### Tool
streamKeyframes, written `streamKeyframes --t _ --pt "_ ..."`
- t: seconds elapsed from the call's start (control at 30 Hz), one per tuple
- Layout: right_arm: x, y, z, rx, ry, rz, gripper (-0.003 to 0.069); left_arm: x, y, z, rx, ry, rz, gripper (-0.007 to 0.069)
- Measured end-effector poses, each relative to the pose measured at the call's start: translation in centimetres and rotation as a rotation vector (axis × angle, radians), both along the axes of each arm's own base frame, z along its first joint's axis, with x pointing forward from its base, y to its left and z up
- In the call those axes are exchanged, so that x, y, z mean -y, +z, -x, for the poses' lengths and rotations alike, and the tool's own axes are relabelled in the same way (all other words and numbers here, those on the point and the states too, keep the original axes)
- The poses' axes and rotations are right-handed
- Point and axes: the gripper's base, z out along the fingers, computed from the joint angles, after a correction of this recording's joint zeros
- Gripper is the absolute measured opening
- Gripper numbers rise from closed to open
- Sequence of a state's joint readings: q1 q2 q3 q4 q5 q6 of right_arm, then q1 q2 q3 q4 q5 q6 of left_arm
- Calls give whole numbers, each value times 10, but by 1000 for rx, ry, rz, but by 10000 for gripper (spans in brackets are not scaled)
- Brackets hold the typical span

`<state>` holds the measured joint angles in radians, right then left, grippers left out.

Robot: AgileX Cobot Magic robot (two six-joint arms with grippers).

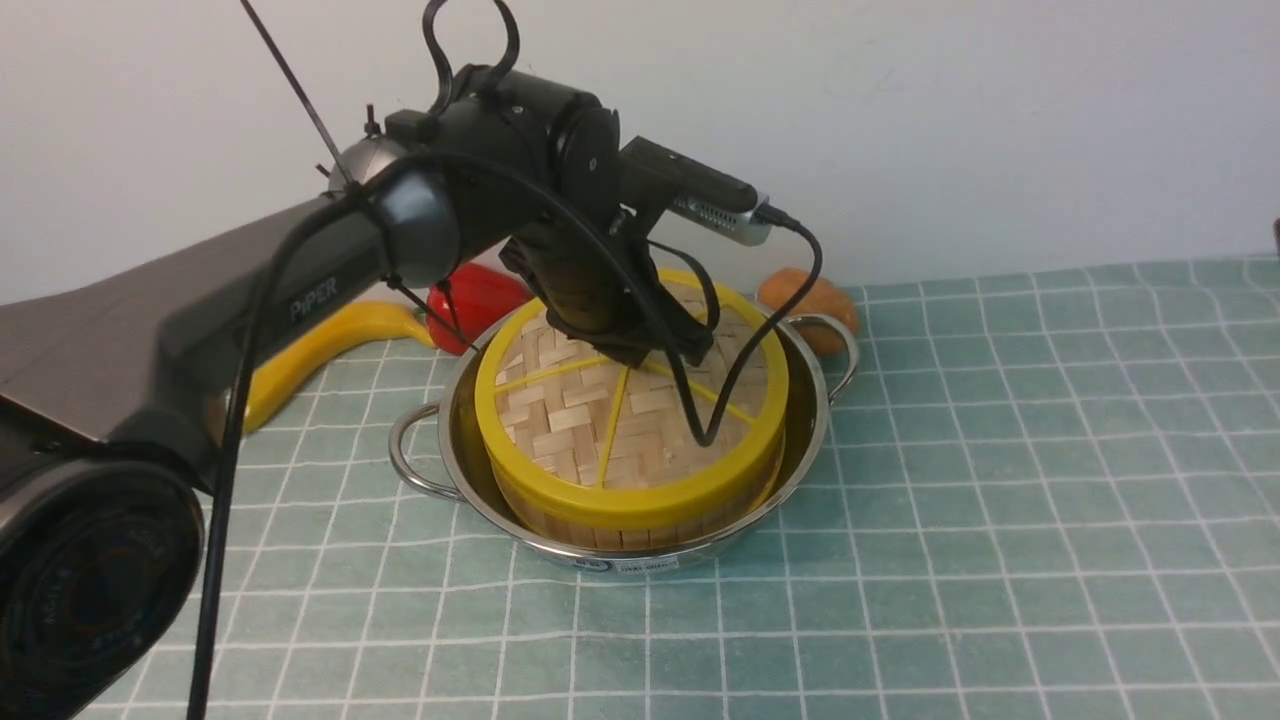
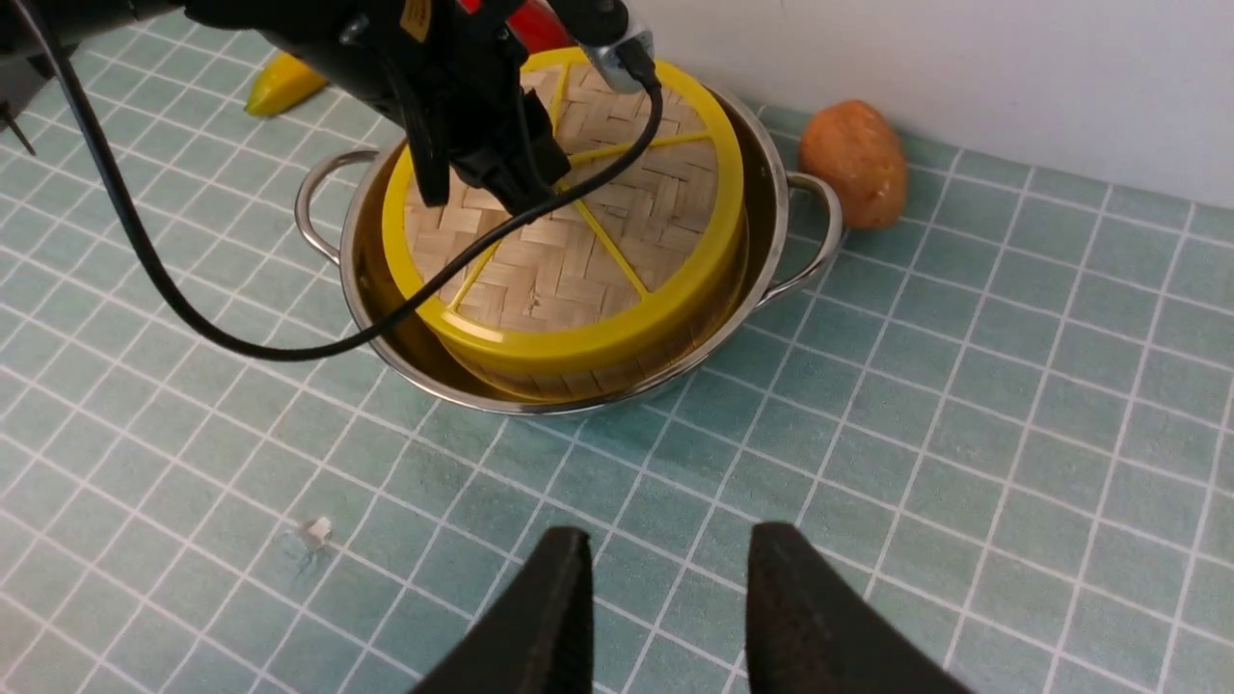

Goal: Place the steamer in the pot on the blue tablecloth, and put the lid on the steamer.
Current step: 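Place the yellow bamboo steamer lid onto the steamer in the pot with the left gripper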

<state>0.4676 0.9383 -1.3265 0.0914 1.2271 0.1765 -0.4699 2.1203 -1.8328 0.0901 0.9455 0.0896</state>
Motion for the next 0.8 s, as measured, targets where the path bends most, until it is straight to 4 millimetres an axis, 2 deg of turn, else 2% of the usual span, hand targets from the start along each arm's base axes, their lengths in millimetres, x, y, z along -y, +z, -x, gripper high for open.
streamKeyframes --t 0.07,0.13,0.23,0.3,0.37,0.47,0.5,0.57,0.6,0.63,0.67,0.73,0.77,0.8 --pt "0 0 0 -1 0 1 244 0 0 0 1 0 2 238" --pt "0 0 0 -2 0 1 244 1 1 -1 6 0 4 358" --pt "0 0 0 -2 0 1 244 1 4 -2 14 0 6 445" --pt "0 0 0 -3 0 1 244 1 14 -3 35 -1 3 540" --pt "0 0 0 -3 0 1 244 0 21 -3 45 -1 -3 563" --pt "0 0 0 -3 0 1 244 -6 52 1 93 6 -17 582" --pt "0 0 0 -2 0 2 244 -11 75 7 126 14 -21 553" --pt "1 0 0 4 -6 14 244 -22 113 22 192 36 -17 442" --pt "1 0 -1 5 -8 17 244 -24 119 25 204 39 -17 414" --pt "3 0 -1 19 -15 26 243 -33 144 38 247 56 -14 279" --pt "4 1 -1 34 -21 30 243 -36 153 43 260 62 -13 223" --pt "6 3 -1 84 -33 29 243 -47 176 60 301 75 -5 64" --pt "7 3 -1 114 -38 23 243 -51 183 69 315 81 4 23" --pt "7 3 -1 120 -40 23 243 -52 185 71 318 81 5 17"
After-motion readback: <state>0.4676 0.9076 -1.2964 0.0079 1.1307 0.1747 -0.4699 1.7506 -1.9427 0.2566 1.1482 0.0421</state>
